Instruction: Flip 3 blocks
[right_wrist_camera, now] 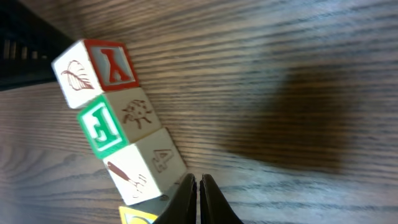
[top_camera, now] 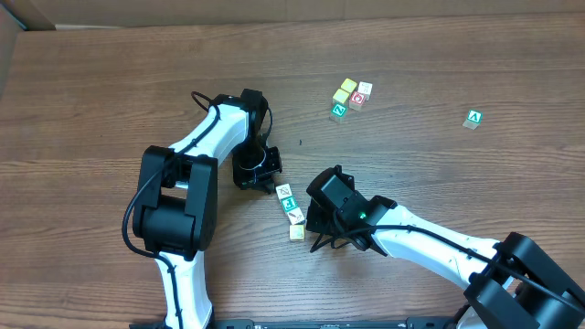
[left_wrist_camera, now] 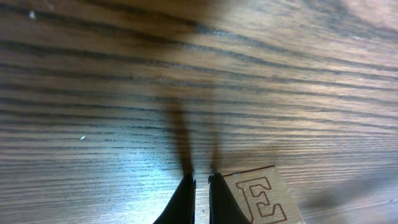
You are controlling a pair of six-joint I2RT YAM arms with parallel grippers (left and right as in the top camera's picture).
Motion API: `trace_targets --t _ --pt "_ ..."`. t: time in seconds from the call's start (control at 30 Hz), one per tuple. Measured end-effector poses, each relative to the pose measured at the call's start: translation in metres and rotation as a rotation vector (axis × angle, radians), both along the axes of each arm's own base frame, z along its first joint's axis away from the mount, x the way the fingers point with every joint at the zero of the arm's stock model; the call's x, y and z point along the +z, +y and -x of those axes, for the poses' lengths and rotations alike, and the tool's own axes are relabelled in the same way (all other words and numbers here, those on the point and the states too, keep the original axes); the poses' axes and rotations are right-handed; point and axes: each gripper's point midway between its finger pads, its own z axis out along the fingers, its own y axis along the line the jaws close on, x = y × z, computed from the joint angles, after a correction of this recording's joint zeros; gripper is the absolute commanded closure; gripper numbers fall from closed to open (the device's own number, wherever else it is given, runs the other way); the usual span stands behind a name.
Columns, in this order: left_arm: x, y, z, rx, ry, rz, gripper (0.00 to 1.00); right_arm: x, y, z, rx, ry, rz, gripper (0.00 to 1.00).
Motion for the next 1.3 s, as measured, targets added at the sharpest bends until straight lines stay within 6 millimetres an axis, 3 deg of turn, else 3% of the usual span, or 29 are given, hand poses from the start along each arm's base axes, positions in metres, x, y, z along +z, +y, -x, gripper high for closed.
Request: trace_targets --t 0.13,0.33,0.53,0.77,1.3 --pt "0.0 -0.001 -0.003 -0.001 -0.013 0.003 0.96 -0.003 -0.005 0.005 0.012 0.018 0.023 0.96" --pt "0.0 -0.001 -0.003 -0.006 -0.018 0.0 0.96 -0.008 -0.018 0.029 0.05 0.128 0.062 0.96" --pt "0.0 0.0 -0.003 -0.007 -0.019 -0.002 0.96 0.022 0.004 0.045 0.14 0.149 -0.076 0.96" --pt "0.0 0.0 -0.003 -0.01 -0.018 -0.002 0.96 0.015 0.019 0.067 0.203 0.156 -0.054 0.96" --pt "0.002 0.008 0.008 -0.017 0.024 -0.042 0.96 -0.015 0.028 0.063 0.175 0.126 -0.002 0.96"
